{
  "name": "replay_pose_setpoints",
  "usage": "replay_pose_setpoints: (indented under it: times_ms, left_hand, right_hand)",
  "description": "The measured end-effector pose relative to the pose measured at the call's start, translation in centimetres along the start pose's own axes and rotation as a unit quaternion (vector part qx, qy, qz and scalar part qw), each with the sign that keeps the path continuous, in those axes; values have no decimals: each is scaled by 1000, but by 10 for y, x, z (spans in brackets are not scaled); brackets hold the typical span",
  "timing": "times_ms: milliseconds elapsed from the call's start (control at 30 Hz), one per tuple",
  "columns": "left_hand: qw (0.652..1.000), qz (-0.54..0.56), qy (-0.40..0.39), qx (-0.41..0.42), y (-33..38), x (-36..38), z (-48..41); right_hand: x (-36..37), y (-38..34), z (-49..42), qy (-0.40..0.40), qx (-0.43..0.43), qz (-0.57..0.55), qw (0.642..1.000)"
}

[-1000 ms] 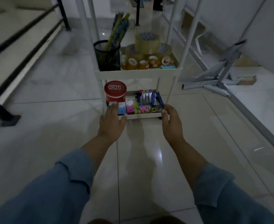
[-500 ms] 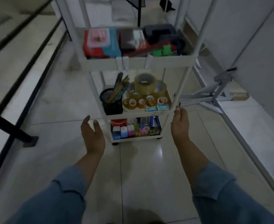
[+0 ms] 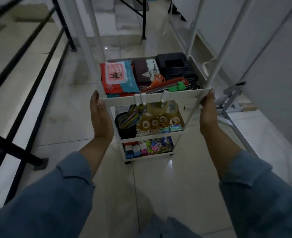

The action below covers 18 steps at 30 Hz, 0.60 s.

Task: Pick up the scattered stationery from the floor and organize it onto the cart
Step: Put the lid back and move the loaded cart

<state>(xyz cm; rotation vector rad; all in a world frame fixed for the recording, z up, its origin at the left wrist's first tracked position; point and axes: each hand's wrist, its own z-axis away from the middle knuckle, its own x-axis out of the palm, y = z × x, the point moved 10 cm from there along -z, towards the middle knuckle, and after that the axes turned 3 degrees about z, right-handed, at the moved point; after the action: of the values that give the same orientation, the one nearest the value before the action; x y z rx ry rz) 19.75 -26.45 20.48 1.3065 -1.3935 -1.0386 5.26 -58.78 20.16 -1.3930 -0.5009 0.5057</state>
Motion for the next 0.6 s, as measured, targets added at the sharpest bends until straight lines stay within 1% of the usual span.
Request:
replay_pose_setpoints:
  times_ms: [100, 167, 367, 500, 600]
  left_hand:
    - [997, -23, -58, 45, 11, 8, -3]
    - [996, -27, -79, 42, 16, 14, -8]
    - [996, -36, -72, 39, 18, 21, -13]
    - [996, -47, -76, 21, 17, 22, -10]
    - [994, -73, -84, 5, 15, 20, -12]
  right_hand:
    - [4, -16, -2, 30, -21, 13, 999]
    - [5, -23, -8, 31, -52, 73, 996]
    - [4, -33, -13, 31, -88, 167, 981]
    - [2, -25, -18, 1, -83, 186, 979]
    - [3, -24, -19, 0, -84, 182, 980]
